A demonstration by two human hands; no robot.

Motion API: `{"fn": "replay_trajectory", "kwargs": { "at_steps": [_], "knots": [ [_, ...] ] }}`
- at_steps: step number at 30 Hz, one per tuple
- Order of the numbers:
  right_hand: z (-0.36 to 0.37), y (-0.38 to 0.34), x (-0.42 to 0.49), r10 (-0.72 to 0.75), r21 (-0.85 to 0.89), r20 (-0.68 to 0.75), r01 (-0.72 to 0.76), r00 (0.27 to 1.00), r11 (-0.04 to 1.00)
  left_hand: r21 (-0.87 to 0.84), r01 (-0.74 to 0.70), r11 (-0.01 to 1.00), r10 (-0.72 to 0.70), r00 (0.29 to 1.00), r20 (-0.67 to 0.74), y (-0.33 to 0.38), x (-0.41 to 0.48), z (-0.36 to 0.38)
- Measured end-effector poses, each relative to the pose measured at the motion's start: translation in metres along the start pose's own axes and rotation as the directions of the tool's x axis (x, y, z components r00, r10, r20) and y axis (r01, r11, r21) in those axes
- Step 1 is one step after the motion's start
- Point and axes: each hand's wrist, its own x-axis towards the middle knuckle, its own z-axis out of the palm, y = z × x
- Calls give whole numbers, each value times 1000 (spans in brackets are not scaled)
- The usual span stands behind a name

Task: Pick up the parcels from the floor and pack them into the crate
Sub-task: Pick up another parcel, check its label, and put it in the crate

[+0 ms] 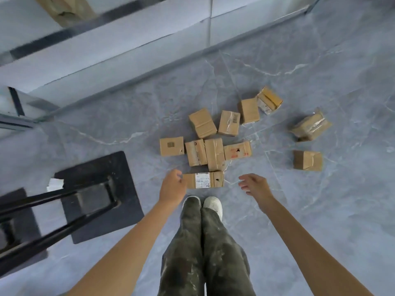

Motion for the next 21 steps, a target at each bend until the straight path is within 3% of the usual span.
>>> {"fn": "replay_trajectory", "kwargs": {
  "at_steps": [5, 10, 14, 18, 21],
  "knots": [
    [73, 73, 164, 80, -86, 53, -75, 995, 993, 17, 194, 981, -195, 974, 116, -93, 148, 99],
    [128, 136, 264, 162, -182, 198, -126, 967, 975, -157, 308, 938, -251, 920, 301, -170, 226, 181],
    [133, 154, 268, 131, -178, 234, -91, 963, 980, -241, 389, 889, -320, 905, 281, -177, 226, 186],
    [99, 126, 218, 146, -115, 295, -117, 944, 987, -227, 332, 915, -269, 925, 270, -165, 181, 142],
    [64, 85, 147, 96, 2, 339, -102, 936, 995, -269, 244, 932, -206, 965, 163, -128, 127, 89]
  ]
}}
